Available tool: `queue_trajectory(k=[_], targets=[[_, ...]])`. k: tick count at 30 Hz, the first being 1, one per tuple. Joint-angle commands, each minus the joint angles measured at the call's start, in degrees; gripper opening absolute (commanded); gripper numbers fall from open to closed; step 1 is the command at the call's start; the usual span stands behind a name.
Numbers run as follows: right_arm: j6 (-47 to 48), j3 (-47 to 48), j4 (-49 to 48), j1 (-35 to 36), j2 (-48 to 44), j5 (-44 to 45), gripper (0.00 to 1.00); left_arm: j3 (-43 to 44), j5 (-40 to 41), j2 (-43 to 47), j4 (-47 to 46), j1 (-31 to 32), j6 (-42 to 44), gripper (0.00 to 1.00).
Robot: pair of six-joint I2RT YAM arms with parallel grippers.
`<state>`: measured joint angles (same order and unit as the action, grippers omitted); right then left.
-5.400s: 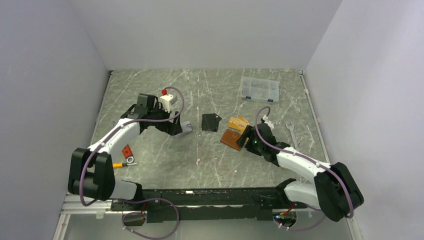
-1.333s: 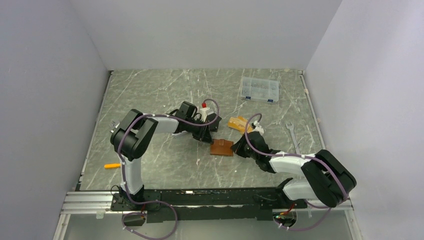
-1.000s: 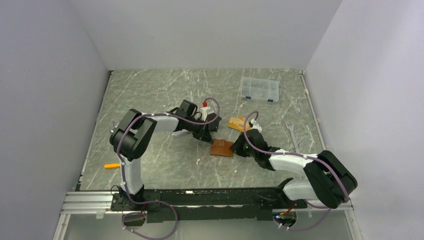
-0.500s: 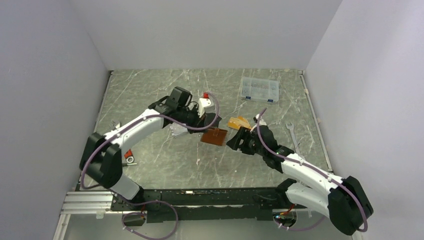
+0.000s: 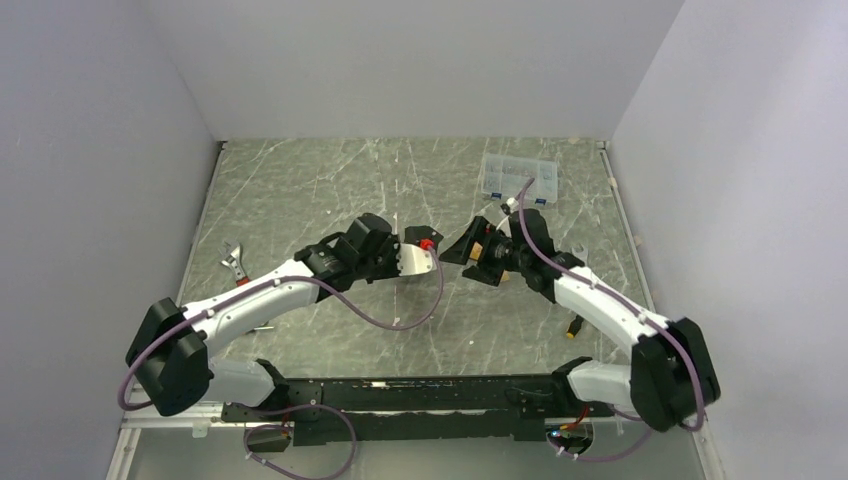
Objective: Put the credit cards into the card holder
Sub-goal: Pick up the card holder from the center of the board.
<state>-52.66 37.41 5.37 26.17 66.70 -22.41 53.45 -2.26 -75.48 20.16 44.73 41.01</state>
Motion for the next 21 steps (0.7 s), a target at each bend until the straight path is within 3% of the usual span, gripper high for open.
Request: queue_trajectory(k=[1, 6, 11, 16, 21], targets=[[-5.9, 4.6, 1.8, -1.5, 6.2, -9.1, 0.92, 5.1, 11.8, -0.9, 0.4, 2.0, 1.9, 0.0], [-9.5, 6.0, -1.6, -1.4, 9.6, -9.3, 0.94, 1.8, 15.1, 1.1, -4.1, 7.0, 2.8, 0.0], [-10.2, 6.4, -3.4, -1.2, 10.2, -10.9, 0.94, 2.0, 22.5, 1.6, -3.0, 13.6, 3.9, 0.0], [-11.0, 8.4, -2.8, 0.4, 10.9, -10.5, 0.94, 8.2, 25.1, 0.1, 1.2, 15.6, 4.4, 0.0], [-12.2, 9.0, -3.6, 1.5, 11.4, -9.8, 0.94, 5.9, 24.7, 1.8, 0.3, 17.5, 4.0, 0.0]])
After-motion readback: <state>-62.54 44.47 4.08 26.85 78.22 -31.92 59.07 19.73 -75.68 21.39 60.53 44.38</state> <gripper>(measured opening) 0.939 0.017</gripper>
